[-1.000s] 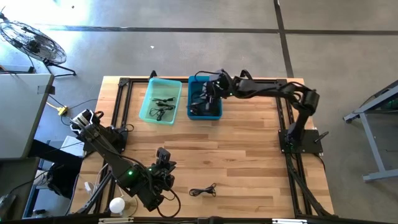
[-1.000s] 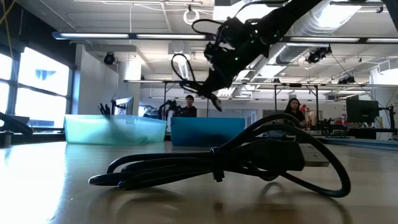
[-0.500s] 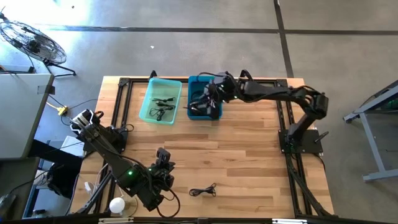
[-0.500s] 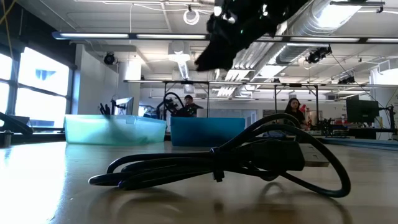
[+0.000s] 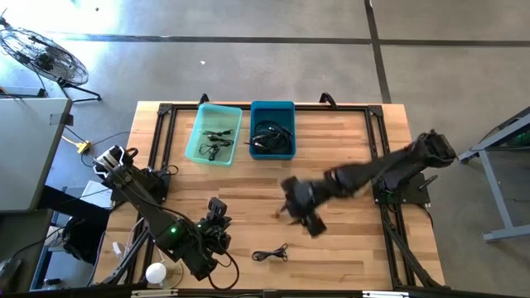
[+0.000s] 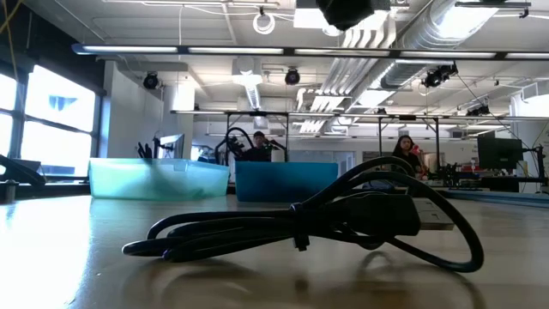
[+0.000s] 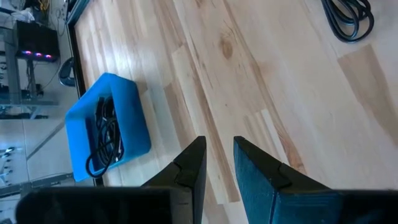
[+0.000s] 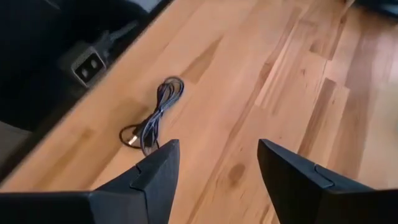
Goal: Pick & Place USB Port
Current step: Put the black USB cable into the green bin
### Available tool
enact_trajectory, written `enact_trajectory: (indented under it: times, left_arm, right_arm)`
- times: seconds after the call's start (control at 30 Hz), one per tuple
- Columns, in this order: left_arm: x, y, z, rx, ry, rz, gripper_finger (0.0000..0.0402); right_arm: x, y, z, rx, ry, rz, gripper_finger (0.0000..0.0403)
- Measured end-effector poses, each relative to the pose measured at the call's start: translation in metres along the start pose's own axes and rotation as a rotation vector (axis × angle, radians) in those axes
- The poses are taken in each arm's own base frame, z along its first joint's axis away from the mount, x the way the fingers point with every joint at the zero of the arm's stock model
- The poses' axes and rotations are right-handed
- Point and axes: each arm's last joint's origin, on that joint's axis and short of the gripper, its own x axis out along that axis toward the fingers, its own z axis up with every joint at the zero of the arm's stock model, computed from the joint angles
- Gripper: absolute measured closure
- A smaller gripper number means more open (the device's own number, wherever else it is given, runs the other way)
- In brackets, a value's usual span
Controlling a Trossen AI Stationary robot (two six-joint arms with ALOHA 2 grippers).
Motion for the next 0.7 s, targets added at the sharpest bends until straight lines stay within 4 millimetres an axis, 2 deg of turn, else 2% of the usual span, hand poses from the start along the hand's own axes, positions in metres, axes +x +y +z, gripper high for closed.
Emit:
enact_trajectory:
  times: [0.13, 0.27, 0.47, 0.6, 0.7]
  left_arm:
    - [0.000, 0.000, 0.000, 0.002, 0.002, 0.002, 0.0324]
    - [0.000, 0.000, -0.001, 0.012, 0.007, 0.005, 0.0324]
    - [0.000, 0.001, -0.001, 0.052, 0.005, 0.013, 0.0324]
    - [0.000, 0.001, -0.001, 0.052, 0.002, 0.029, 0.0324]
    - [0.000, 0.002, -0.001, 0.052, -0.002, 0.046, 0.0324]
  right_arm:
    - [0.014, 0.042, 0.006, -0.097, 0.011, -0.109, 0.0192]
    - [0.029, 0.061, 0.007, -0.067, -0.001, -0.129, 0.0191]
    - [0.062, 0.064, -0.005, -0.060, 0.076, -0.123, 0.0191]
    - [0.086, 0.057, -0.019, -0.045, 0.153, -0.118, 0.0191]
    - [0.098, 0.050, -0.022, 0.015, 0.176, -0.071, 0.0191]
